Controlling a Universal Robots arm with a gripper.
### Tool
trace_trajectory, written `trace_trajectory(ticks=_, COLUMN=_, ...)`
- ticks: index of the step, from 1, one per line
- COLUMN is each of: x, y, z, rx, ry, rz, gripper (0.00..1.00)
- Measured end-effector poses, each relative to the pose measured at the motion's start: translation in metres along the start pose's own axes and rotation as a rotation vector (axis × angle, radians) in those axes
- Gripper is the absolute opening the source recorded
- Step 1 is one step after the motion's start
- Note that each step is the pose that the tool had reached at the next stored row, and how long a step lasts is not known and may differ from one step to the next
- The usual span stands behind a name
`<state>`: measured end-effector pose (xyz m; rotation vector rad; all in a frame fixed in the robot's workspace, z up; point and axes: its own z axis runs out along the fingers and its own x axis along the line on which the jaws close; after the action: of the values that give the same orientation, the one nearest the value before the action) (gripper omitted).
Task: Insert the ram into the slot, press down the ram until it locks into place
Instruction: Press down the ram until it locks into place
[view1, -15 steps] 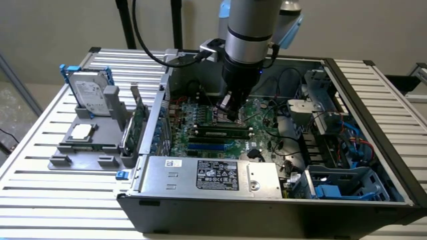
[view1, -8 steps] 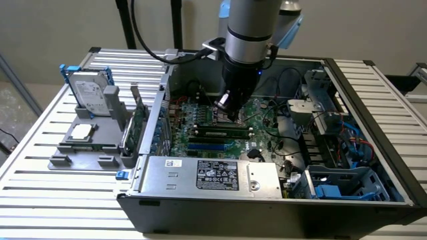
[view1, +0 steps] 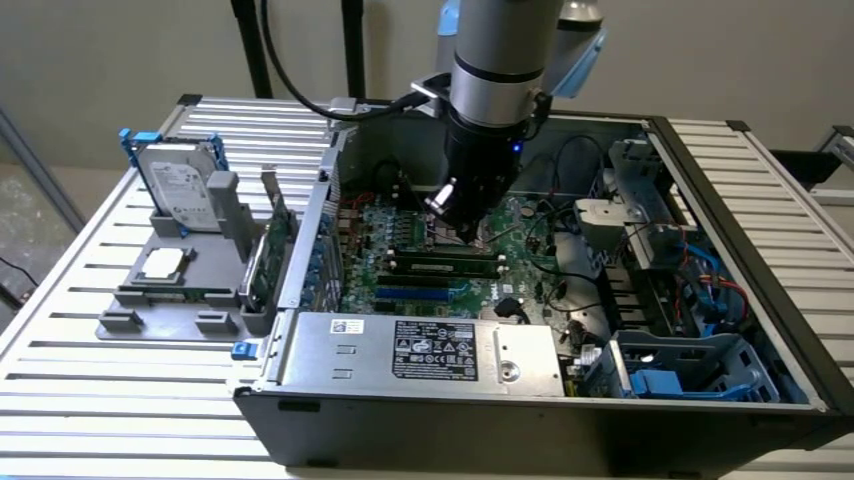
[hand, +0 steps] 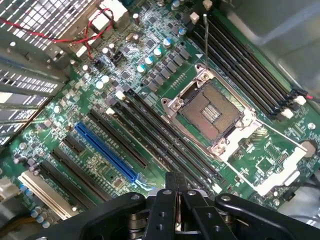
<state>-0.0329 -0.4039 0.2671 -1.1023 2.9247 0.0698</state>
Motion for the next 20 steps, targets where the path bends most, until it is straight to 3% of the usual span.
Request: trace_trajectory(ticks=20, x=0.0, y=0.0, z=0.0, rx=0.0111, ry=-0.0114, rz=0.337, gripper=0.11)
